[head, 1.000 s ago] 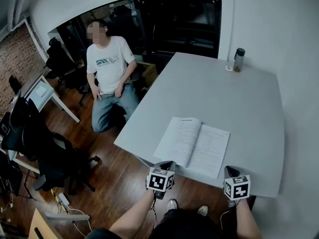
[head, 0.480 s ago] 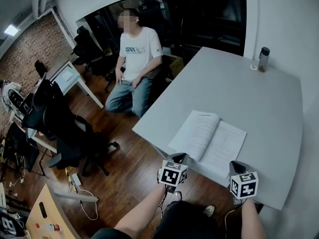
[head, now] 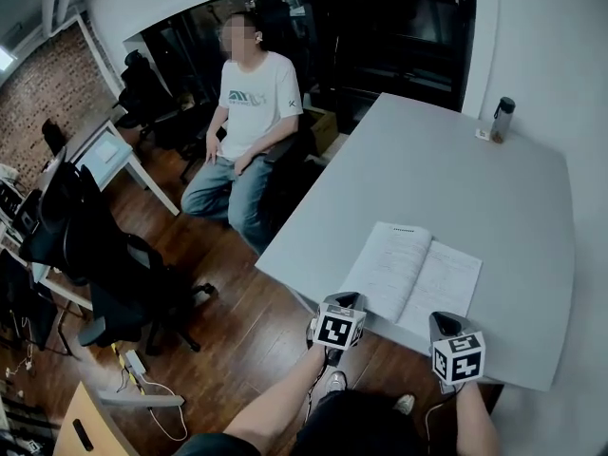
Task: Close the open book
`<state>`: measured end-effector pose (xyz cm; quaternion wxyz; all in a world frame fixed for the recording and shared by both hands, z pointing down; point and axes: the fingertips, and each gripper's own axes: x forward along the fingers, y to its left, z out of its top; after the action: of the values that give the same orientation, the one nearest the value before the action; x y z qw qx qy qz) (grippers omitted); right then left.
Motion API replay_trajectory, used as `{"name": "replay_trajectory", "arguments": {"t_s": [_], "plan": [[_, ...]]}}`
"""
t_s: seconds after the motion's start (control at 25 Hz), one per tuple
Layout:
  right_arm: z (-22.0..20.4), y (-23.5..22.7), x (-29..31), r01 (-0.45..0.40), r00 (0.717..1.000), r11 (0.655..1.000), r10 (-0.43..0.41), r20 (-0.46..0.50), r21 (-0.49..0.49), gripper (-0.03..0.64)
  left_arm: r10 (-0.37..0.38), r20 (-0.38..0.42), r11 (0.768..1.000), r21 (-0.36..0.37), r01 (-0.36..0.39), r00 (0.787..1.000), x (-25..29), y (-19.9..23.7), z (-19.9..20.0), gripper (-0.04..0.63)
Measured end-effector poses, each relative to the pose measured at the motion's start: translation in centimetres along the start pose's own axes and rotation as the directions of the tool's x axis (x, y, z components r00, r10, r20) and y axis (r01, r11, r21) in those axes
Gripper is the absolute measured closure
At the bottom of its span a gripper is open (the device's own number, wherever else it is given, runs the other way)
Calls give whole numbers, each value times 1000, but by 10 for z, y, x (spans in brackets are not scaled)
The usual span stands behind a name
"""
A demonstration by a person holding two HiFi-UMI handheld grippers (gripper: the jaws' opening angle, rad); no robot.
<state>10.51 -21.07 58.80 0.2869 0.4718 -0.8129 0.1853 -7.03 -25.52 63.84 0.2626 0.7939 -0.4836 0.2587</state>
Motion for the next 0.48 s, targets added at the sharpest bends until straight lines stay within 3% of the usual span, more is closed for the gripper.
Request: {"name": "replay_trajectory", "arguments": {"t_s": [0.28,0.48], "plan": [[0,13,10,82,997,995,-82,-16,58,612,-155,-52,987,44,158,987,24,-17,-7,591],[-4,1,0,101,995,993,-100,-20,66,612,-198,-72,978,60,202,978,32,-46,-5,591]]}}
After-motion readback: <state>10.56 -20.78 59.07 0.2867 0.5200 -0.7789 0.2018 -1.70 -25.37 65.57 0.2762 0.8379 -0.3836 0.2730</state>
